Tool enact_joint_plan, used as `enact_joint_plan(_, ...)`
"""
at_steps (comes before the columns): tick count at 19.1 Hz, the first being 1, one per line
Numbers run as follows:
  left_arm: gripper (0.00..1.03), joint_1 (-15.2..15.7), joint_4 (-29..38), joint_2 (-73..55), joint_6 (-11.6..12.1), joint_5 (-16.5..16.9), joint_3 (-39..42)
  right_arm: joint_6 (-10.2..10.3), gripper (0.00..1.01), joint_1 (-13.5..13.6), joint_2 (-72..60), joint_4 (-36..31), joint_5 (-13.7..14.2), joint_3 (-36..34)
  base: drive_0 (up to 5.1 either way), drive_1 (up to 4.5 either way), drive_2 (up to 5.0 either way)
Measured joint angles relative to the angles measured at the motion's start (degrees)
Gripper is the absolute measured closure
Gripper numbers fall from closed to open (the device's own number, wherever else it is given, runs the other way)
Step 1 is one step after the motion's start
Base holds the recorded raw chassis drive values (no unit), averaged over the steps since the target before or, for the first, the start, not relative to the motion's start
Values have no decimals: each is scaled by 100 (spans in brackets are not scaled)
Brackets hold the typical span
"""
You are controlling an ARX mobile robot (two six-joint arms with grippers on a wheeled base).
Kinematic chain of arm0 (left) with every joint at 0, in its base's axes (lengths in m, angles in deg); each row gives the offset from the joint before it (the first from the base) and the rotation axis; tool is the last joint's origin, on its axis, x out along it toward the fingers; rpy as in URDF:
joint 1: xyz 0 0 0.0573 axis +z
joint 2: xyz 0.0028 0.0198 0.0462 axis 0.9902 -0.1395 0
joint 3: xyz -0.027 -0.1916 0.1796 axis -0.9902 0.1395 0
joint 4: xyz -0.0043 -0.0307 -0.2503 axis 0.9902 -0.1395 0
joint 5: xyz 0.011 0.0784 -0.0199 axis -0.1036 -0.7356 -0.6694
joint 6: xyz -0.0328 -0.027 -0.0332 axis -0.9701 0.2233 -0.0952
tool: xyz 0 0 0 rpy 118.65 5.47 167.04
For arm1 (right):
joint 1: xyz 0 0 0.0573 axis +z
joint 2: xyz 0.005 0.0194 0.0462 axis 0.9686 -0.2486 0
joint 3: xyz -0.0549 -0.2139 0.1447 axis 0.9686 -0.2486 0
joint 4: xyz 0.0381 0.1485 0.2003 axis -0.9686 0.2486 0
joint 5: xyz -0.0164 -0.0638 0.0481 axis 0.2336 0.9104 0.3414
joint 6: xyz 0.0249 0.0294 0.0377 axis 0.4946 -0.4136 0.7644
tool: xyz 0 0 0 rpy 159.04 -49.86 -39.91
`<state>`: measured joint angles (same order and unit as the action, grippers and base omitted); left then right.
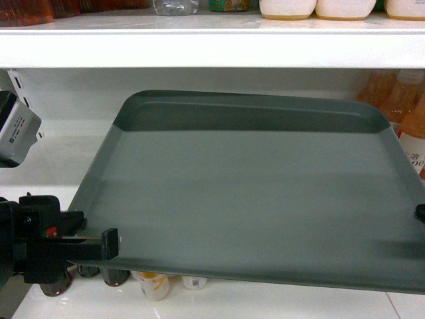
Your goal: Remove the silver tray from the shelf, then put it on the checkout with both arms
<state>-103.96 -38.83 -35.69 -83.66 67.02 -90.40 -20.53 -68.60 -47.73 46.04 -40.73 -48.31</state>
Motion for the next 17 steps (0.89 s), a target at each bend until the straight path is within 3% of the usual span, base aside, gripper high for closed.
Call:
enact_joint_plan(3,100,0,4,0,22,-7,0,0,99,0,0,-15,-7,0,1,-96,97)
enact_joint_plan(17,100,0,15,-7,74,-31,9,2,99,4,-28,-17,-26,2,7,-422,436)
